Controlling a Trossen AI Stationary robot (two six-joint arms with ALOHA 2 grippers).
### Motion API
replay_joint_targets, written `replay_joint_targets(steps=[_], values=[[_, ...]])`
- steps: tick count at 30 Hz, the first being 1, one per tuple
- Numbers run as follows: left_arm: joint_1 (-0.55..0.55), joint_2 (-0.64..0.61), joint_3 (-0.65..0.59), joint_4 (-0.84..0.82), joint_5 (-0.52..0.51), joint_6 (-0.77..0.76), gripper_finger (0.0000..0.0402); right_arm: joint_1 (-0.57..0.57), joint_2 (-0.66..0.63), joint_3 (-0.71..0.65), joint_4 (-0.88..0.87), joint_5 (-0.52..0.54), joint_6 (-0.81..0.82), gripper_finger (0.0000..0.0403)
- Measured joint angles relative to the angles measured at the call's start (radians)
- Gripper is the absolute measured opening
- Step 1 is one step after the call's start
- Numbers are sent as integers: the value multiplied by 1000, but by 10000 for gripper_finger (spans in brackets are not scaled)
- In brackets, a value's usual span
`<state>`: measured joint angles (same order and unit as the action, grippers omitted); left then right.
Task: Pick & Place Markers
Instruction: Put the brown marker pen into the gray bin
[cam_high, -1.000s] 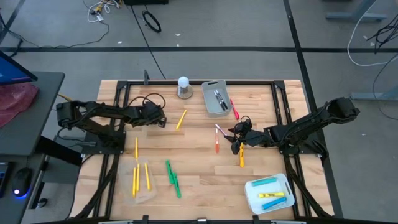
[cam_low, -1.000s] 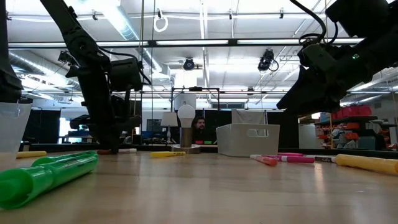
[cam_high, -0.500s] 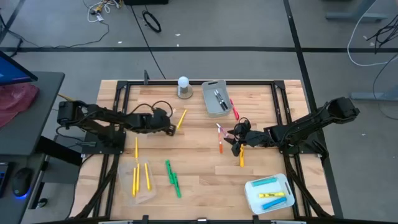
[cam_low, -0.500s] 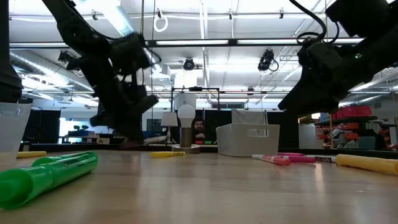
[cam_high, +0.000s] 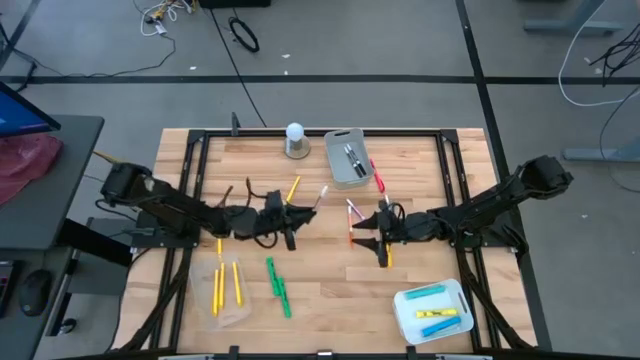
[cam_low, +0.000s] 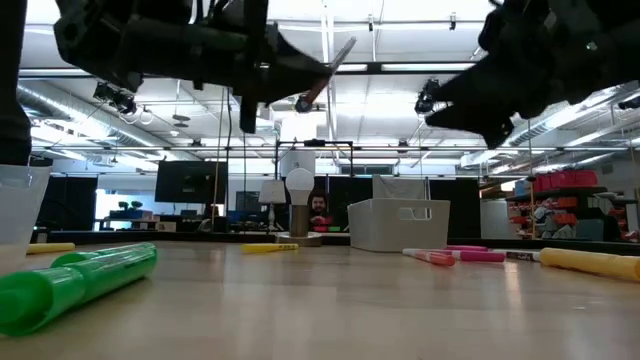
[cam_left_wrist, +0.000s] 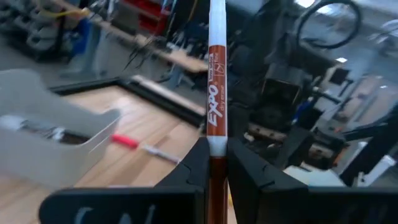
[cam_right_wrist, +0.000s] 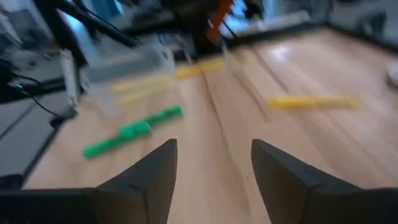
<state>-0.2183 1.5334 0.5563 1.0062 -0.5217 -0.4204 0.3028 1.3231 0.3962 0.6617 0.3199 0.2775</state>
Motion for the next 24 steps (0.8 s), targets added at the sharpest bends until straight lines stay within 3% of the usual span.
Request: replay_joint_targets(steps=[6, 12, 18, 24], values=[[-18, 170, 154, 60, 16, 69, 39, 5, 149, 2, 313, 1, -99, 207], [-17, 272, 313, 56, 75, 152, 39, 11, 263, 4, 518, 3, -133, 207], [-17, 291, 345, 57, 76, 166, 41, 33, 297, 5, 661, 5, -166, 207], [-17, 291, 345, 61, 75, 164, 44, 33, 297, 11, 685, 8, -178, 194]])
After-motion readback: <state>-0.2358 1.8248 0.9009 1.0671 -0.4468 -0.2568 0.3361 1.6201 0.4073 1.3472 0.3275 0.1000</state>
